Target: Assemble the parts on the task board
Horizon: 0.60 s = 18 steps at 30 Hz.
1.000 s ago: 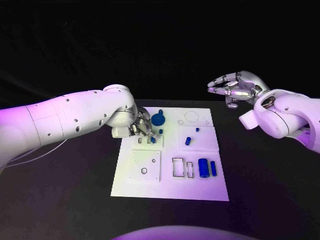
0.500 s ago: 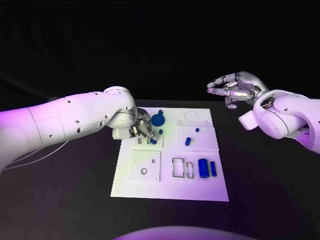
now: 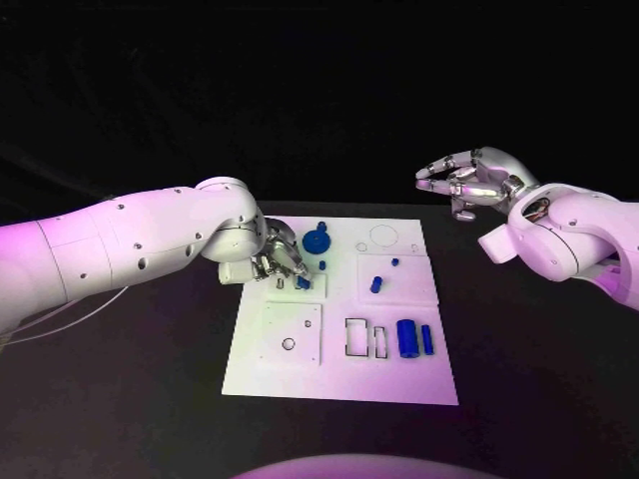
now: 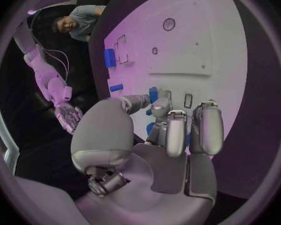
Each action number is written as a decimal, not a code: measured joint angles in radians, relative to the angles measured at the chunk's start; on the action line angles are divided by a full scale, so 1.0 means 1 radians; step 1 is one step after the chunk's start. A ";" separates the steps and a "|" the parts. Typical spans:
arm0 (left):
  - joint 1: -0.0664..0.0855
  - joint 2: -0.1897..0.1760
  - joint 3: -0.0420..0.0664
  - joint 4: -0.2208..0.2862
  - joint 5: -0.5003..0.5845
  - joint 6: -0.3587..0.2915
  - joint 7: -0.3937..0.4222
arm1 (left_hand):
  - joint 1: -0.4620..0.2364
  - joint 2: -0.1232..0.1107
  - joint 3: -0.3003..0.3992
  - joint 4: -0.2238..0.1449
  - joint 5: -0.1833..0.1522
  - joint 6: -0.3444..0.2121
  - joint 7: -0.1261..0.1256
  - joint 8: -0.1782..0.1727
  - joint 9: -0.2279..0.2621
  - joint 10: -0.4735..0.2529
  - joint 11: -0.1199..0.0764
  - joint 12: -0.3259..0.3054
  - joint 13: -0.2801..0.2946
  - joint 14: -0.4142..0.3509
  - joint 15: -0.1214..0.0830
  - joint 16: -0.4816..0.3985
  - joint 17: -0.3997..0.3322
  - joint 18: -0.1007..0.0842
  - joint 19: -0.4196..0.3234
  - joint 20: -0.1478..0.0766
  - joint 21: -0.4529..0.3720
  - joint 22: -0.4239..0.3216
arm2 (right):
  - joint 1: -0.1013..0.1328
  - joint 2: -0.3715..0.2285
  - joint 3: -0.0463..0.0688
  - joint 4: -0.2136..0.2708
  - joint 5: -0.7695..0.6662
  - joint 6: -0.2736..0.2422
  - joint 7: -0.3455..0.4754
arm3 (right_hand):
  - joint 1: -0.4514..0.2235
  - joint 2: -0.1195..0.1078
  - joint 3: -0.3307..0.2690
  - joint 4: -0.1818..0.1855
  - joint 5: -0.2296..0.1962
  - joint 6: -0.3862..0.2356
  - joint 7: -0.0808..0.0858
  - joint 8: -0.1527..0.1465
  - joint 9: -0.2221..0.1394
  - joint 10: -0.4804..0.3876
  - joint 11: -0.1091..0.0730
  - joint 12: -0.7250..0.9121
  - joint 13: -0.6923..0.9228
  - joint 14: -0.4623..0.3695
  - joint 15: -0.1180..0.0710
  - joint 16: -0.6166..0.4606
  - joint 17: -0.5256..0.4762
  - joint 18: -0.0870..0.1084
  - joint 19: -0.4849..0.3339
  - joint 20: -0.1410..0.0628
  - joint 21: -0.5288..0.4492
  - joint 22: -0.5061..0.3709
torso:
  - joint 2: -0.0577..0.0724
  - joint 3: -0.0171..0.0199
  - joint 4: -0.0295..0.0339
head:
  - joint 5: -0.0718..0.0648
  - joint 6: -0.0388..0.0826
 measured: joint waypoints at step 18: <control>-0.017 -0.054 0.016 0.079 -0.130 -0.126 0.051 | -0.022 -0.014 0.000 0.000 0.101 0.012 -0.004 0.014 0.028 0.018 -0.011 0.007 0.002 0.000 -0.007 0.000 0.000 0.000 0.004 -0.004 0.004 0.004 | -0.005 -0.005 -0.001 -0.003 -0.001 0.000 0.001 | 0.000 0.000 0.000 0.000 0.000 0.000 0.000 0.004 0.001 0.000 0.000 -0.006 -0.008 0.000 0.000 -0.006 0.001 0.000 0.000 0.000 -0.004 -0.004 | 0.002 -0.0001 0.0008 | 0.004 -0.005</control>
